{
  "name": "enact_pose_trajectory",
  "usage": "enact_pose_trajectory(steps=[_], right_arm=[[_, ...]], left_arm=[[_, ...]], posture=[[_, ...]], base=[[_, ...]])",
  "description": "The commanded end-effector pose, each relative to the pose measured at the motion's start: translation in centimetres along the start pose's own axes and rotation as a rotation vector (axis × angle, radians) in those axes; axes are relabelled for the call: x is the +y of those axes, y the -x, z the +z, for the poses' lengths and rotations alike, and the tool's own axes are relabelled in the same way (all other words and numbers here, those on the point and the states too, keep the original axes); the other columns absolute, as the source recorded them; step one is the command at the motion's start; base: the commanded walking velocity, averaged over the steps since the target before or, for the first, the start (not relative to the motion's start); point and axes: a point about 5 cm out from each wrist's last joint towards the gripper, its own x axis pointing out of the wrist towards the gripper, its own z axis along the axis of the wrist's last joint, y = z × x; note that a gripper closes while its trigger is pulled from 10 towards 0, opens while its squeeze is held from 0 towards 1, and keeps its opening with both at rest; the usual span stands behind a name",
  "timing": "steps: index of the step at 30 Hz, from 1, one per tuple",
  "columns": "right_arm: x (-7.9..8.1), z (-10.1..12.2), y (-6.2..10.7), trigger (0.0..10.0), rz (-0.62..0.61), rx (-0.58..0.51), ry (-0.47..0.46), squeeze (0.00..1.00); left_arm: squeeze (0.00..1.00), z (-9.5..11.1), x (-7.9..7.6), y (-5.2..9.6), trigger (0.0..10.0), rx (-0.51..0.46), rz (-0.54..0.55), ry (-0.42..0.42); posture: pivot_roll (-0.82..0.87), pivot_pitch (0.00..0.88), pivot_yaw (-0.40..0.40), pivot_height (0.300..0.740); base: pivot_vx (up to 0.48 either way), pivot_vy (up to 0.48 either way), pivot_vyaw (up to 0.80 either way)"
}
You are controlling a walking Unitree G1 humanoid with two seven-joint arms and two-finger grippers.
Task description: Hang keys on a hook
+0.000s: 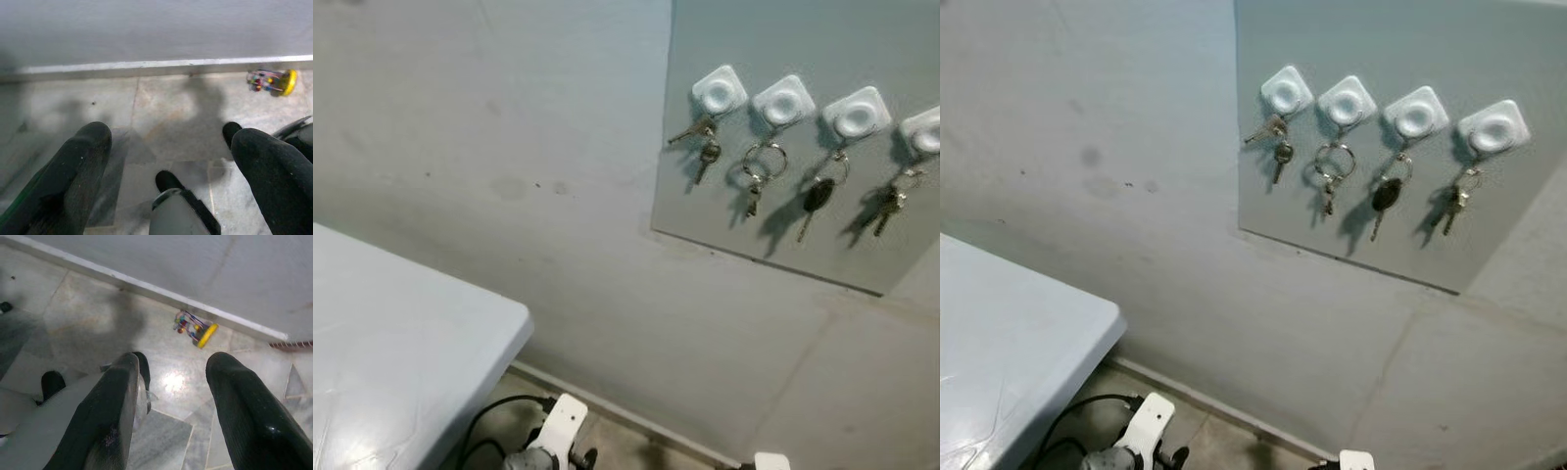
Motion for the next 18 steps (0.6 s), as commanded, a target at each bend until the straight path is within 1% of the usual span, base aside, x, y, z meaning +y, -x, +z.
enact_pose_trajectory(steps=[1,5,7,9,14,18], right_arm=[[-0.25,-0.13,0.04,10.0,-0.010,0.005,0.006,0.00],[-0.27,-0.13,0.06,10.0,-0.008,0.000,0.012,0.00],[-0.25,-0.12,0.06,10.0,-0.008,-0.001,0.014,0.00],[-0.27,-0.04,0.06,10.0,-0.007,-0.008,0.022,0.00],[-0.22,-0.12,0.04,10.0,-0.002,0.006,0.039,0.00],[-0.19,-0.12,0.04,10.0,0.001,0.006,0.041,0.00]], left_arm=[[0.00,0.23,0.10,-0.03,10.0,-0.007,0.003,0.004],[0.00,0.37,-0.04,-0.08,10.0,-0.011,-0.001,0.004],[0.00,0.42,-0.06,-0.09,10.0,-0.012,-0.001,0.004],[0.00,0.52,-0.17,-0.13,10.0,-0.021,0.002,0.031],[0.00,0.64,-0.14,-0.12,10.0,-0.032,0.000,0.041],[0.00,0.80,-0.12,-0.12,10.0,-0.042,-0.004,0.037]], posture=[[-0.08,0.000,0.031,0.714],[-0.08,0.000,0.029,0.714],[-0.08,0.000,0.029,0.714],[-0.08,0.000,0.026,0.714],[-0.07,0.000,0.022,0.714],[-0.07,0.000,0.019,0.714]], base=[[0.000,-0.480,0.00],[0.000,-0.480,0.00],[0.000,-0.326,0.00],[0.000,0.000,0.00],[0.000,0.000,0.00],[0.000,0.000,-0.53]])
